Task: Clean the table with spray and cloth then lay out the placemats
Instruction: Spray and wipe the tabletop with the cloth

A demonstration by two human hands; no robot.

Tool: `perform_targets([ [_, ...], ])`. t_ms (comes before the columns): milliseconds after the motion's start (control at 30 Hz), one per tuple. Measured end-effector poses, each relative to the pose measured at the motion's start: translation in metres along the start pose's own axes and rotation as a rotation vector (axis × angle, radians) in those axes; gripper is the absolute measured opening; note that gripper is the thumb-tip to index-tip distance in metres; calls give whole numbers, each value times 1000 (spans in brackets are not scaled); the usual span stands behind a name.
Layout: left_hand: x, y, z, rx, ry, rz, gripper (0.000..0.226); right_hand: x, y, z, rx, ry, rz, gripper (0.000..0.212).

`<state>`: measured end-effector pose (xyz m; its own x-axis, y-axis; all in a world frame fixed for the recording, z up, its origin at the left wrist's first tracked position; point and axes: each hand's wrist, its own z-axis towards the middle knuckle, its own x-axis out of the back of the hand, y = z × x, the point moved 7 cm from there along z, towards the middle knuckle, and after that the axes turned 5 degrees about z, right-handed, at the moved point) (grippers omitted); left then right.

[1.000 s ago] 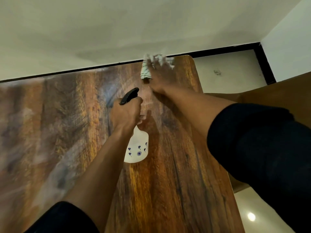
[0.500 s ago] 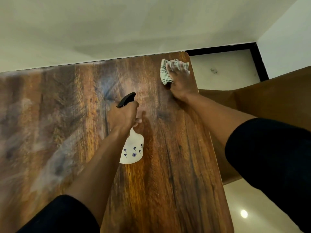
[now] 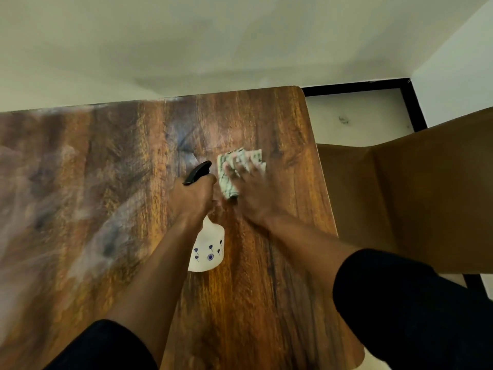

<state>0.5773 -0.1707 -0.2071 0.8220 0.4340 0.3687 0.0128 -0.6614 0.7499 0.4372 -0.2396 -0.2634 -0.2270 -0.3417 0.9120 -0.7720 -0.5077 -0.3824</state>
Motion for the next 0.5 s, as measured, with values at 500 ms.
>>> perform_targets([
  [500,0,3,-3,31,-19,55,15,34,70,12,-104,-84,70,78],
])
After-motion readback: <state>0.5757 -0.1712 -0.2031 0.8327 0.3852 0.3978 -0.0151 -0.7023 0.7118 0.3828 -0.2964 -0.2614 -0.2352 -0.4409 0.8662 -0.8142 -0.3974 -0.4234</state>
